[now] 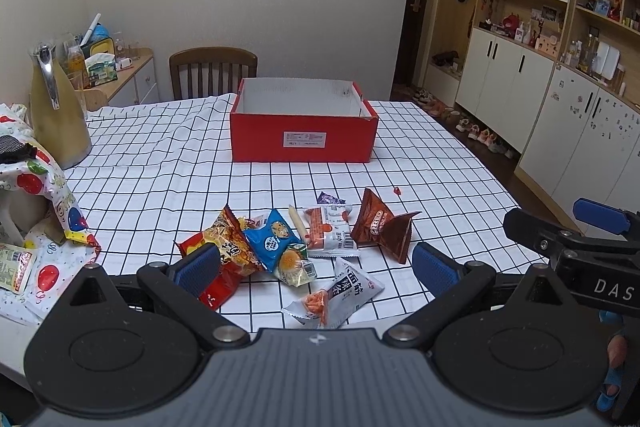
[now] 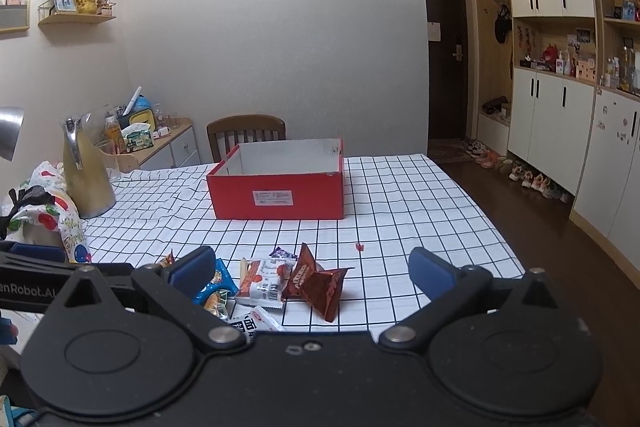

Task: Organize snacks

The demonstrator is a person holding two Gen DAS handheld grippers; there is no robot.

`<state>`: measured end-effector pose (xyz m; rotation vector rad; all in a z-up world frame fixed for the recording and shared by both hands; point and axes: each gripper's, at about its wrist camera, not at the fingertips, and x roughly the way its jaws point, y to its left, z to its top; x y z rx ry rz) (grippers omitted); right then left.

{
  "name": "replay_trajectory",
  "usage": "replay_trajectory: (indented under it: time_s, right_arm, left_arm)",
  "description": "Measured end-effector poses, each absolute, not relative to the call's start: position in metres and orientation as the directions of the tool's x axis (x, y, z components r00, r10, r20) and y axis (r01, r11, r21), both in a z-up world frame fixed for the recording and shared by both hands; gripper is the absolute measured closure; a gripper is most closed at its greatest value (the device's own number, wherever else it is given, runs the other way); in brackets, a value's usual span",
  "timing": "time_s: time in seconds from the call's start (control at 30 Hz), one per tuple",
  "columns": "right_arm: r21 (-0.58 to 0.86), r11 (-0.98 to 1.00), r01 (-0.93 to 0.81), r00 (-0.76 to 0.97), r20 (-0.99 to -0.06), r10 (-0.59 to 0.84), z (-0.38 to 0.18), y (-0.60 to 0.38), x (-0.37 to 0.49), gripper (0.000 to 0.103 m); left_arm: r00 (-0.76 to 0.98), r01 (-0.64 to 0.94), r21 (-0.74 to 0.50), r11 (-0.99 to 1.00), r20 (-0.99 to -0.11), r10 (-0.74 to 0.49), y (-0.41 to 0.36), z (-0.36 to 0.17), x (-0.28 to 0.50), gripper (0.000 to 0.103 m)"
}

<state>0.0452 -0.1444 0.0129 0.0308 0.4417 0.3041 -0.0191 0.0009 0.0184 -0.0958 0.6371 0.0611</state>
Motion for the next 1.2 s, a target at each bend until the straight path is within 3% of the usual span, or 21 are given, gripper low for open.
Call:
replay_trajectory:
  time_s: [0.6, 1.03, 1.2]
  right_arm:
    - [0.048, 0.918, -0.393, 0.840, -0.387, 0.380, 0.014, -0.119, 0.062, 0.000]
    - [0.089, 0.944, -0.316, 0.761, -0.570, 0.309, -0.020, -0.089, 0.117, 0.010]
    - [0.113, 0.959, -0.261, 0.697, -0.665, 0.268, -0.037, -0.072, 0.134, 0.015]
  left_arm:
    - [0.775, -0.108, -0.099, 0.989, -0.631, 0.022, 0.026, 0.006, 0.007, 0.000]
    - [0.676, -0.172, -0.085, 0.981, -0.735, 0.055, 0.091, -0.030, 0.061, 0.000]
    - [0.665, -0.077, -0.059, 0.995, -0.747, 0.007, 0.110, -0.048, 0.085, 0.000]
